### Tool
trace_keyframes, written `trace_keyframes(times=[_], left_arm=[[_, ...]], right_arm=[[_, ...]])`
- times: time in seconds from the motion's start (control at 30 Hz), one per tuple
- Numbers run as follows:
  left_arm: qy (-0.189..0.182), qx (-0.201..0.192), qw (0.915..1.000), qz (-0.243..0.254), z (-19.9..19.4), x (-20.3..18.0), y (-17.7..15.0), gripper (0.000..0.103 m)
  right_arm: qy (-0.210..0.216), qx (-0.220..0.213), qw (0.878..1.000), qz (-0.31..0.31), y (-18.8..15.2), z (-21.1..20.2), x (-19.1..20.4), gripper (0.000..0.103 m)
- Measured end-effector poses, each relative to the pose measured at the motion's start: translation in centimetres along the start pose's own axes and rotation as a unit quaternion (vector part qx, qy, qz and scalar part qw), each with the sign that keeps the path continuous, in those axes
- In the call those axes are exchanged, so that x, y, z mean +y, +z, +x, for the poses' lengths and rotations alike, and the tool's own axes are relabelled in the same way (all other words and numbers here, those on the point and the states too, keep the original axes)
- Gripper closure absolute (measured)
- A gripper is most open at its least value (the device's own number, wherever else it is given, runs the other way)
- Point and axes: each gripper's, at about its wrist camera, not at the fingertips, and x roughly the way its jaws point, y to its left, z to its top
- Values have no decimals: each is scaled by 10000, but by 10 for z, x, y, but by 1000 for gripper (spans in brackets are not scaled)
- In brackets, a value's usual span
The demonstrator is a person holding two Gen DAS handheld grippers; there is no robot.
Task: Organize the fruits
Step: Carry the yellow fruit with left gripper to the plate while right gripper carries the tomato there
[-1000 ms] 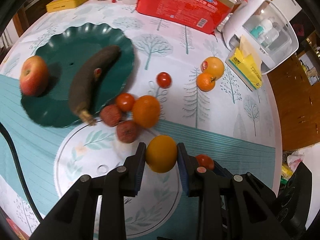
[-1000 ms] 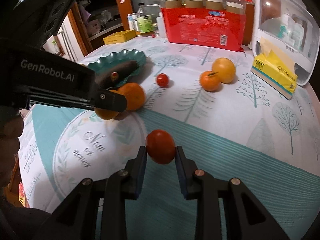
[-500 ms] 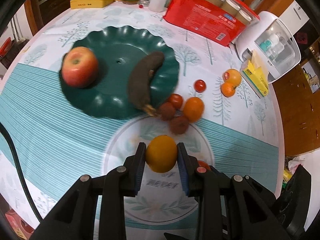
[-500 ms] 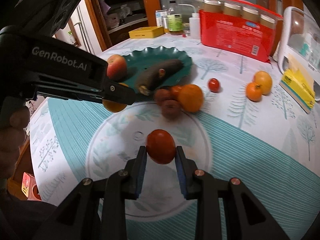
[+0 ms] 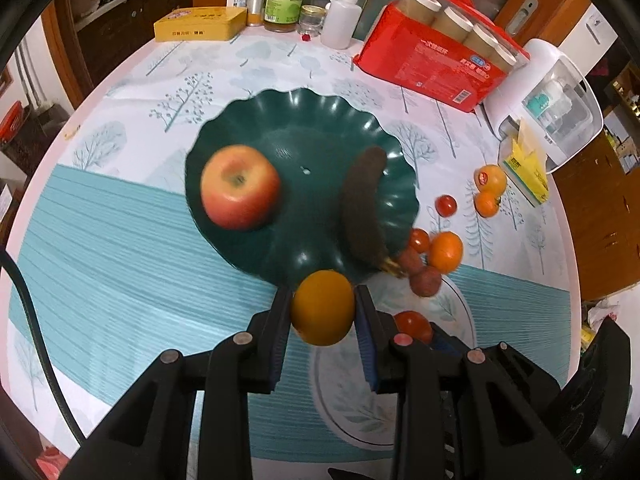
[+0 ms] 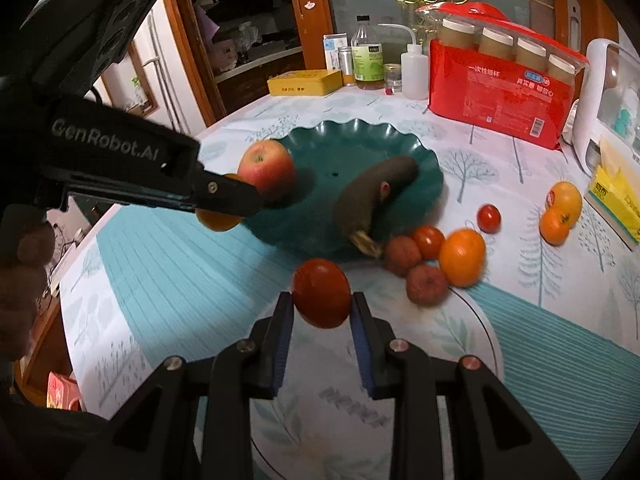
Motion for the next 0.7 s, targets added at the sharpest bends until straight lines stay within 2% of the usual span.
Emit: trace_keyframes(times=[0.37, 0.7], left_arm=[[-146, 154, 9992, 328, 20, 26, 26, 74], [-310, 472, 9968, 571, 45, 37, 35, 74]], right_arm=[[-252, -147, 9985, 471, 33, 31, 8, 74], [-384, -11, 9954, 881, 37, 55, 12, 74]])
